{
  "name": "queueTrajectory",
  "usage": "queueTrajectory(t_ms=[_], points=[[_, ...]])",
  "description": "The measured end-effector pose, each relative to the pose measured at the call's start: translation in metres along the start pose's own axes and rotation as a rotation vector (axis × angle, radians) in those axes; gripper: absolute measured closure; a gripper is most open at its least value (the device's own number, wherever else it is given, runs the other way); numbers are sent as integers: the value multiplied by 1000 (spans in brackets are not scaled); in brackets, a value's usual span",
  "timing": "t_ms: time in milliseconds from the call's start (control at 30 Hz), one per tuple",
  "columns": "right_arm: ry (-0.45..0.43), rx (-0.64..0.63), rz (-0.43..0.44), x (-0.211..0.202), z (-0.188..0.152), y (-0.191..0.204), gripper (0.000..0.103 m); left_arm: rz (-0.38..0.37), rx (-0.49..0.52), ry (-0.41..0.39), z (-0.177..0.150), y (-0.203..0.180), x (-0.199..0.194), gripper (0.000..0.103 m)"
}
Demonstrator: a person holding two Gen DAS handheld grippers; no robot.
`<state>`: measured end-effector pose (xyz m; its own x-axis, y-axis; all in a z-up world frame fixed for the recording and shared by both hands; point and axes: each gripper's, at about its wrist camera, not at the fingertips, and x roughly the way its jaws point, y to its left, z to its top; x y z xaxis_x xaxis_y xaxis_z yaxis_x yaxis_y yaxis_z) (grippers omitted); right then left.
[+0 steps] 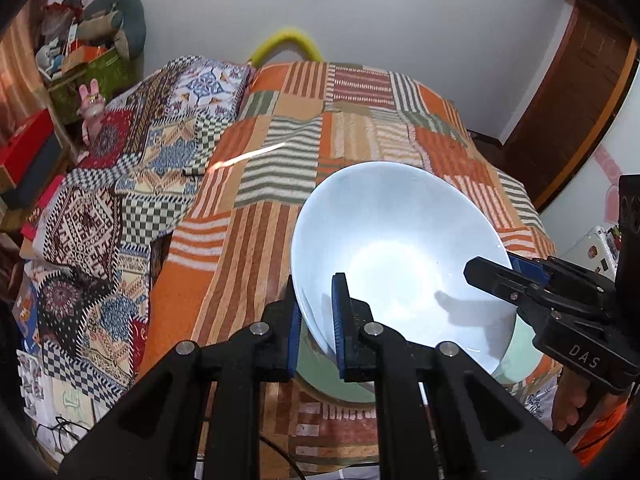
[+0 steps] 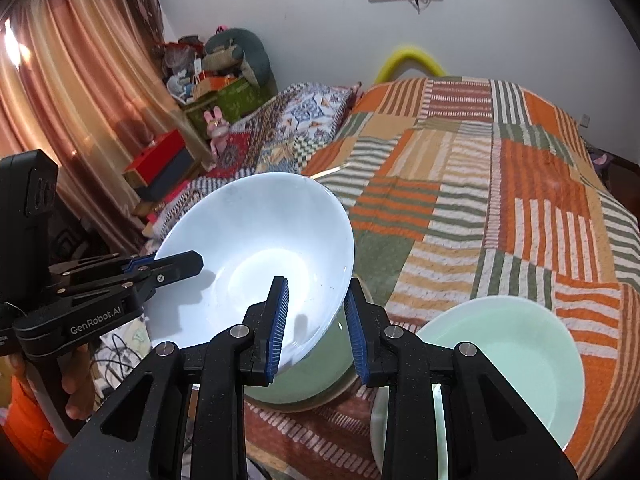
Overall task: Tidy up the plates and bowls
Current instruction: 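Carry the spotted white bowl over the stack and lower it in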
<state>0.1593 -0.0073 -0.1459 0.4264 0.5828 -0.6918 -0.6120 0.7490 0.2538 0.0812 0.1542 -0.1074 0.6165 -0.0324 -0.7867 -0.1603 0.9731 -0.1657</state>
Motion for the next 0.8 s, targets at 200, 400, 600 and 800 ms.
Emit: queueTrajectory(t_ms=[200,400,600,800], points=[[48,13,-17,13,-10,-1,77,31,21,31,-11,-1,16,91],[86,14,-31,24,-17,0,77,36,12,72,-22,3,31,91],[120,8,-33,34,-23,2,77,35,-12,111,-30,10,43,91],[135,-6,-35,40,-27,6,77,40,-30,130,-34,17,51,91]])
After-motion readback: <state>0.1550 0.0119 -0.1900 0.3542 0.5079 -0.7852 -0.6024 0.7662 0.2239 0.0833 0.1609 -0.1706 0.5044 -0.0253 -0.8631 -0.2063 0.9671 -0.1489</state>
